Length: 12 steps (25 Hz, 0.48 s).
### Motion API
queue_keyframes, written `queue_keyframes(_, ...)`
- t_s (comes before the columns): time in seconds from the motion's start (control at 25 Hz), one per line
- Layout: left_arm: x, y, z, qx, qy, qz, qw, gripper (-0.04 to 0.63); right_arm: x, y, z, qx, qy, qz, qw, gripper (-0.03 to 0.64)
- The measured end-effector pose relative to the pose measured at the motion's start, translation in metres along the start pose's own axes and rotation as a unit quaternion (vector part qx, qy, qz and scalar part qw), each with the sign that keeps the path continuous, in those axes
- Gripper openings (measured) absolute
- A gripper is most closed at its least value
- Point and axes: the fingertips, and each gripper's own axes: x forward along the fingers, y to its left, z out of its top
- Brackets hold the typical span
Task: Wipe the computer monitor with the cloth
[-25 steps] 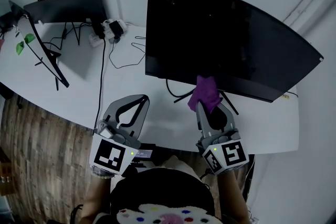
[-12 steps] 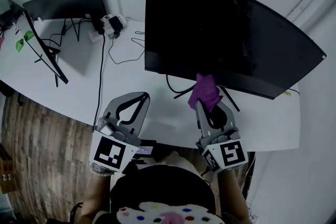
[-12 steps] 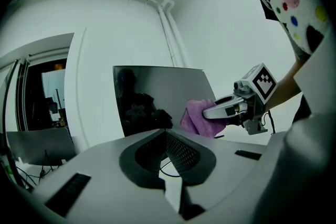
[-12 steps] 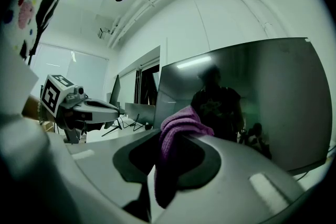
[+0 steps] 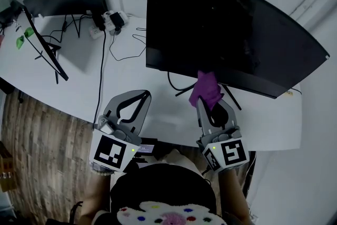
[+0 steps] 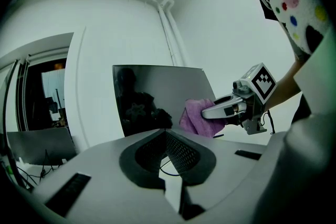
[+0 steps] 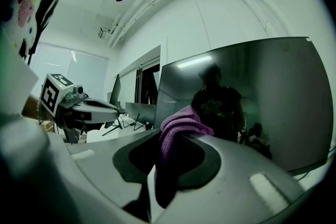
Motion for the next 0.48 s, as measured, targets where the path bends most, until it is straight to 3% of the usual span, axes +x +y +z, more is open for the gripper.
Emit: queue_keyframes(0.48,-0.0022,-0.0012,0.0002,-0.001,0.004,0.0,1.0,0.005,0.0022,0.0051,0.0032,0.009,-0.002,0.01,1.0,0.08)
